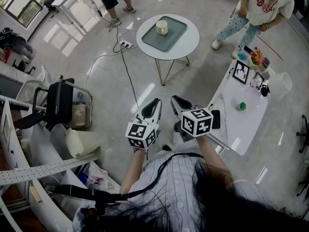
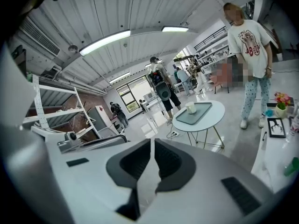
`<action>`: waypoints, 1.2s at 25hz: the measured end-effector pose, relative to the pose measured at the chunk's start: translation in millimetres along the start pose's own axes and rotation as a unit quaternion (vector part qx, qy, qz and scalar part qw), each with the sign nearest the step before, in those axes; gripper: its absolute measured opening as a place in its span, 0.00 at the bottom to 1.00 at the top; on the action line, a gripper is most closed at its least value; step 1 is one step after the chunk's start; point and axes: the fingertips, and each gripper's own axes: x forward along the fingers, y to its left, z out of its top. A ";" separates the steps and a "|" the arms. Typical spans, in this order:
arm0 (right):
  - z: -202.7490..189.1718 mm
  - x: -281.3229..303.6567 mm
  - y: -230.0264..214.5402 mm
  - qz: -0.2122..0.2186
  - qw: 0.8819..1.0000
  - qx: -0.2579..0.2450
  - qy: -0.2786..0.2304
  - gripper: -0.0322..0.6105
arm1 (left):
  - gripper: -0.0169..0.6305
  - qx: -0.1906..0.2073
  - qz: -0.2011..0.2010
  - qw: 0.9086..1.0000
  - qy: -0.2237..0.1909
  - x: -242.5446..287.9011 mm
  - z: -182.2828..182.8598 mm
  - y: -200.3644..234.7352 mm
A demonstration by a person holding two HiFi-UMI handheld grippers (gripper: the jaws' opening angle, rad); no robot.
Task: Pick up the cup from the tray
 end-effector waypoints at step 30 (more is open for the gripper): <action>87.5 68.1 -133.5 -0.015 1.000 0.023 0.002 0.12 | 0.11 0.008 -0.020 1.000 0.014 174.7 43.7 38.5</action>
